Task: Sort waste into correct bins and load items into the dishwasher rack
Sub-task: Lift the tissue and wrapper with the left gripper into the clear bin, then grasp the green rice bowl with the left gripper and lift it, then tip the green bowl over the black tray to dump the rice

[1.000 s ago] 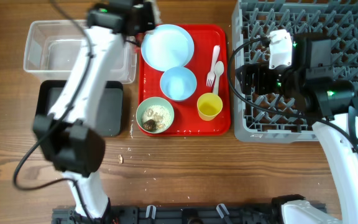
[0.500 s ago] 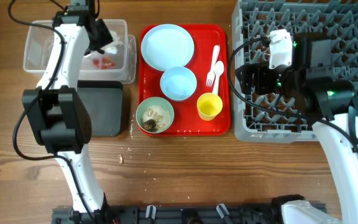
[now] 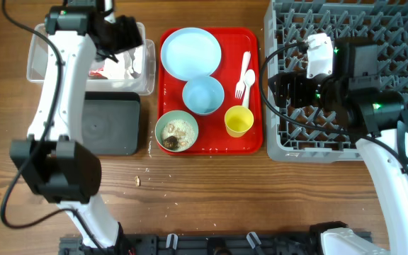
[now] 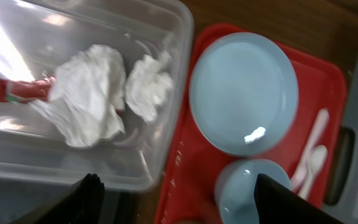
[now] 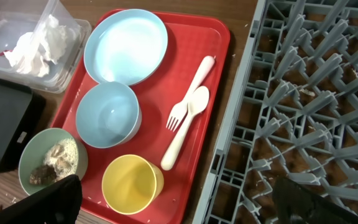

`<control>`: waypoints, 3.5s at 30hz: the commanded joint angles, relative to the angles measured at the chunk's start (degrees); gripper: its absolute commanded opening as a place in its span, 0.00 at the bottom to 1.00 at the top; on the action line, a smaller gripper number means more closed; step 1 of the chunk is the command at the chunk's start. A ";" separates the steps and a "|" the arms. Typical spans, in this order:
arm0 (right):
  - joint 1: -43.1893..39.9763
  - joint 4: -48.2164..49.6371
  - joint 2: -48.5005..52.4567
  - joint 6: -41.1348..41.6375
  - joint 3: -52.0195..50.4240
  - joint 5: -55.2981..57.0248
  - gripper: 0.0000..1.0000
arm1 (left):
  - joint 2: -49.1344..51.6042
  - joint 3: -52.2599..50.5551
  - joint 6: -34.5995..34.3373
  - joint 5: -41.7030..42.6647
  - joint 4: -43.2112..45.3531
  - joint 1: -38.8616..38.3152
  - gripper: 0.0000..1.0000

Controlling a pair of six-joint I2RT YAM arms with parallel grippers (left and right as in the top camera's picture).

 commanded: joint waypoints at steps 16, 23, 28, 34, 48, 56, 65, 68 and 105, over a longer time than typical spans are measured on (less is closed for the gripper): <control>0.24 0.20 0.59 0.63 1.18 -0.98 1.00 | 1.92 -24.52 -9.49 2.36 3.28 -26.73 0.54; 0.24 0.13 0.59 0.68 1.18 -0.98 1.00 | 1.92 -31.32 -10.05 -2.73 9.57 -28.44 0.38; 0.24 0.17 0.59 0.66 1.18 -0.98 0.99 | 1.92 -32.74 -10.95 -3.04 10.10 -28.44 0.18; 0.24 0.20 0.59 0.63 1.18 -0.98 1.00 | 1.51 -32.06 -10.93 -0.39 9.07 -28.30 0.04; 0.24 2.25 0.59 0.63 1.18 -0.98 1.00 | -9.14 -18.29 -3.10 10.80 -8.09 -11.06 0.04; 0.24 2.56 0.59 0.63 1.18 -0.98 1.00 | -8.76 -28.02 25.29 39.63 -7.50 11.23 0.04; 0.24 2.58 0.59 0.66 1.18 -0.98 1.00 | -7.41 -39.85 32.89 58.95 1.05 30.38 0.04; 0.24 2.58 0.59 0.68 1.18 -0.98 0.99 | -7.41 -41.24 32.87 64.00 3.37 34.23 0.04; 0.24 1.95 0.61 0.48 1.18 -0.98 1.00 | -8.66 -41.24 11.82 64.37 1.77 34.40 0.04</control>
